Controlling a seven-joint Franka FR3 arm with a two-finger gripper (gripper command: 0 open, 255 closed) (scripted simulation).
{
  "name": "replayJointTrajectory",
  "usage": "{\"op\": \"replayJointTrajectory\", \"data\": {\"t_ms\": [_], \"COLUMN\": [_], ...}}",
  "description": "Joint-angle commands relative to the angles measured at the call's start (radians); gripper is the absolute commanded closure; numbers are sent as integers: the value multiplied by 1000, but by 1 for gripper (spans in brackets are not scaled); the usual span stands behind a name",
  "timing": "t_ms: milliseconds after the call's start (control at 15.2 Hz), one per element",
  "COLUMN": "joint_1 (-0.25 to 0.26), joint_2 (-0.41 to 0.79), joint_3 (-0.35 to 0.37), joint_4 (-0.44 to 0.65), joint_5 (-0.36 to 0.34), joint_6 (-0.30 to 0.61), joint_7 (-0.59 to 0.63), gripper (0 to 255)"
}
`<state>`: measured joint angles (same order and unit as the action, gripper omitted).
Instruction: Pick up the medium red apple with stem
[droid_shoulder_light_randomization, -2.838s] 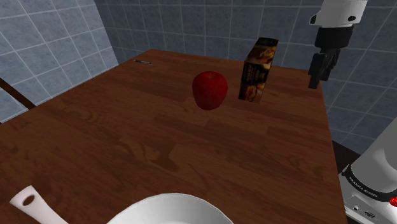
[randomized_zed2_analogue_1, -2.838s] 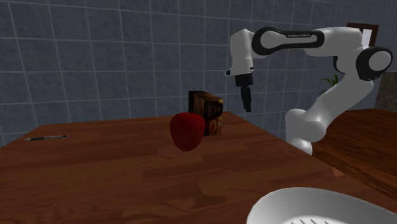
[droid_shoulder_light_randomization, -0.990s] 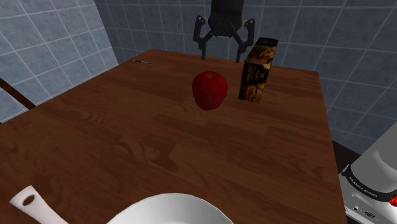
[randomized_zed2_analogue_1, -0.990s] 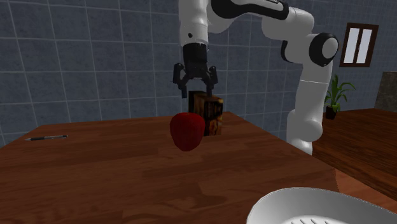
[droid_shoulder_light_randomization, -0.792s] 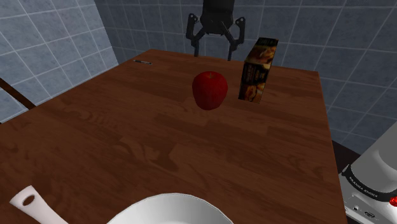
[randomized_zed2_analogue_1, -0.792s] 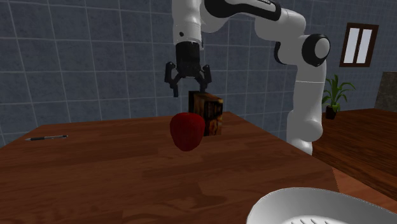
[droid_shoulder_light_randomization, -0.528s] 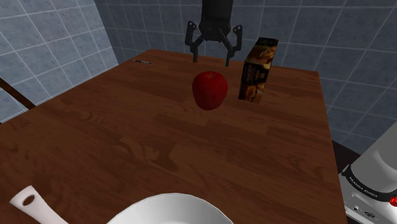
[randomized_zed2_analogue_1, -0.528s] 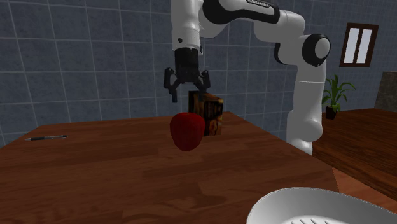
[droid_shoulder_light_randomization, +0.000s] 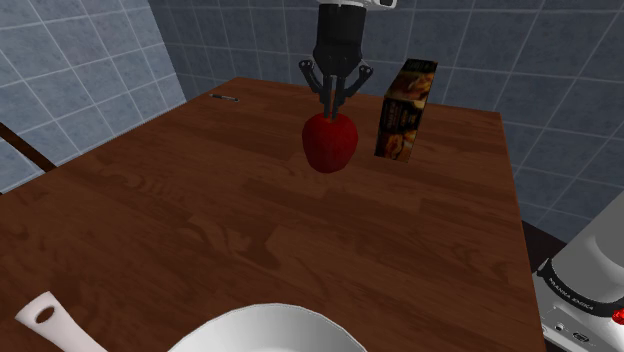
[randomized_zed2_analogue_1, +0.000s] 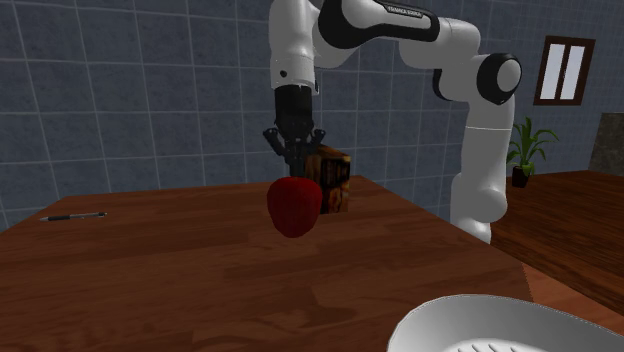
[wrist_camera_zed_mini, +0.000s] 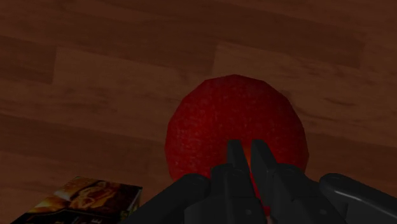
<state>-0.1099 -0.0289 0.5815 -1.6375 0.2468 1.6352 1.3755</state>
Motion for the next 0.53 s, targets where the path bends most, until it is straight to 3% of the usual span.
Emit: {"op": "replayJointTrajectory", "data": {"t_ms": [0, 462], "joint_1": [0, 0], "joint_2": [0, 8], "joint_3": [0, 1], "joint_4": [0, 34], "joint_5": [0, -5], "joint_6": [0, -26], "joint_7": [0, 8], "gripper": [255, 255]}}
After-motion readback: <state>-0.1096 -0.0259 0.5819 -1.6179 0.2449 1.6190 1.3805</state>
